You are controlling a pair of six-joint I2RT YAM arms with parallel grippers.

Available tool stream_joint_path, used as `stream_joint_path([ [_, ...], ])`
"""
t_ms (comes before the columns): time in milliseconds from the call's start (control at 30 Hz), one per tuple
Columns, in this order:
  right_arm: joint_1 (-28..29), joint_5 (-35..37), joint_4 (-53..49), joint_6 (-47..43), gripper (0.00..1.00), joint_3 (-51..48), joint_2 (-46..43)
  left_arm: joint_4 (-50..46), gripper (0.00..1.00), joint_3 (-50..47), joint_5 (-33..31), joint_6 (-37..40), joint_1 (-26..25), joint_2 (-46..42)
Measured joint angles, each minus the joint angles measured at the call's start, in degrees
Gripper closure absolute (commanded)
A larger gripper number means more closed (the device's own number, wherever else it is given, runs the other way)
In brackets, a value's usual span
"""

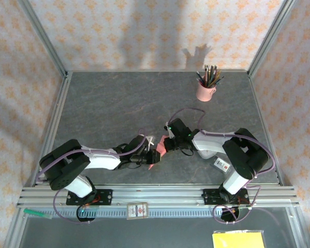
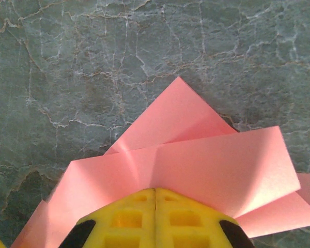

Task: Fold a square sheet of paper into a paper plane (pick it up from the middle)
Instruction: Perform the fifth fold on the wing at the bottom-center of the table.

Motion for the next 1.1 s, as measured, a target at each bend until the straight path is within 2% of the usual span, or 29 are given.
stream_joint_path([
  [833, 0.0, -0.02, -0.46, 0.0, 0.98, 0.85, 0.76, 3.17, 0.86, -2.64, -0.66, 0.46, 0.48, 0.94],
  [1100, 0.0, 0.0, -0.48, 0.0, 0.98, 0.98, 0.85, 0.33, 0.81, -3.32, -0.81, 0.31, 0.31, -6.21],
])
